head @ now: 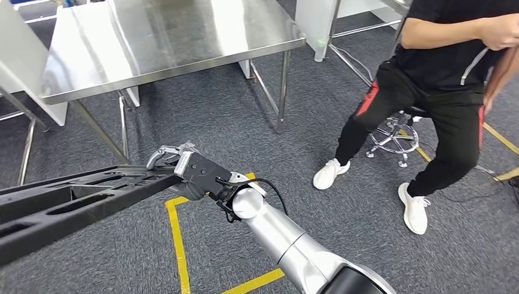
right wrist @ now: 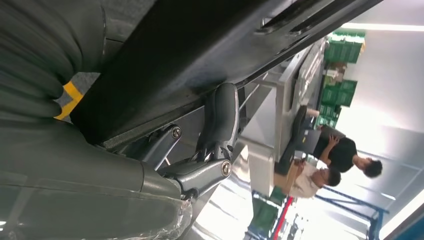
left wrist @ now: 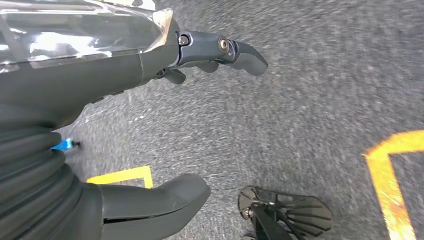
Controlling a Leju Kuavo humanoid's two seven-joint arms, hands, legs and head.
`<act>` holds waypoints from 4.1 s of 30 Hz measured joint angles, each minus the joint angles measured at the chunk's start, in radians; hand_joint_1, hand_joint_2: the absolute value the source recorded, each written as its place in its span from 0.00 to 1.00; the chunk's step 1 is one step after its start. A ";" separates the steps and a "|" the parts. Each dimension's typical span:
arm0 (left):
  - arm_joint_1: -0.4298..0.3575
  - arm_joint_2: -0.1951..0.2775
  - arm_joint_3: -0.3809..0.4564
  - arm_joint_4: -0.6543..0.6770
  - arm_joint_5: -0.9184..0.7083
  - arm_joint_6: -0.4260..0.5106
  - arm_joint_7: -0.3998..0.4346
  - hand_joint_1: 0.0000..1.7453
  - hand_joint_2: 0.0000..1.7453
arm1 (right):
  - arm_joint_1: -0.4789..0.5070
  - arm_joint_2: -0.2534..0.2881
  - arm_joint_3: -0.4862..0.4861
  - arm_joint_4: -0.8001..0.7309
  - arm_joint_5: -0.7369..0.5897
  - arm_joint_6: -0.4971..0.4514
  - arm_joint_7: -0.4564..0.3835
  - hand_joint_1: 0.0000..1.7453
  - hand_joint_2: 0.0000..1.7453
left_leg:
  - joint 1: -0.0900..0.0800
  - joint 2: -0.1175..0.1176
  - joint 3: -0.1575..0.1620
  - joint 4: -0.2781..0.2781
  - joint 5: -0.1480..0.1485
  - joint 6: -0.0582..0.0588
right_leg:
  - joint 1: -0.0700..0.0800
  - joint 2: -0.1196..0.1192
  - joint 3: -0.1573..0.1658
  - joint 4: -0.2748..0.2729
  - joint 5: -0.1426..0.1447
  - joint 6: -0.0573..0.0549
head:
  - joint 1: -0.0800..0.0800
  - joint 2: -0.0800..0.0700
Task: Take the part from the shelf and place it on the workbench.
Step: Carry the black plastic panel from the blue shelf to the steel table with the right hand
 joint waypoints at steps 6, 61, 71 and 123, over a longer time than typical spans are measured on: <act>-0.001 0.003 0.000 0.000 0.000 0.000 -0.002 0.00 1.00 | -0.003 0.004 -0.005 0.000 -0.001 0.001 -0.001 1.00 1.00 | -0.007 0.046 0.147 -0.271 0.107 0.018 | 0.014 -0.043 0.010 0.001 -0.015 0.021 | 0.003 0.000; -0.001 0.008 -0.001 0.000 -0.033 0.033 -0.014 0.00 1.00 | 0.013 0.010 -0.034 -0.008 0.010 -0.009 0.004 1.00 1.00 | 0.012 -0.002 0.031 -0.034 0.014 0.006 | -0.005 0.037 0.009 -0.007 -0.003 0.010 | 0.006 0.000; -0.006 0.008 -0.002 0.000 -0.039 0.034 -0.011 0.00 1.00 | 0.004 0.010 -0.035 -0.008 0.013 -0.008 0.003 1.00 1.00 | 0.004 0.000 0.158 -0.289 0.107 0.050 | 0.003 0.034 -0.020 0.066 -0.060 0.047 | 0.009 0.000; 0.001 0.010 -0.002 -0.001 -0.042 0.051 -0.004 0.00 1.00 | 0.023 0.011 -0.043 -0.008 0.023 -0.003 -0.003 1.00 1.00 | 0.001 0.001 0.038 -0.071 -0.048 0.007 | 0.009 0.045 0.079 -0.020 -0.050 -0.004 | 0.006 0.000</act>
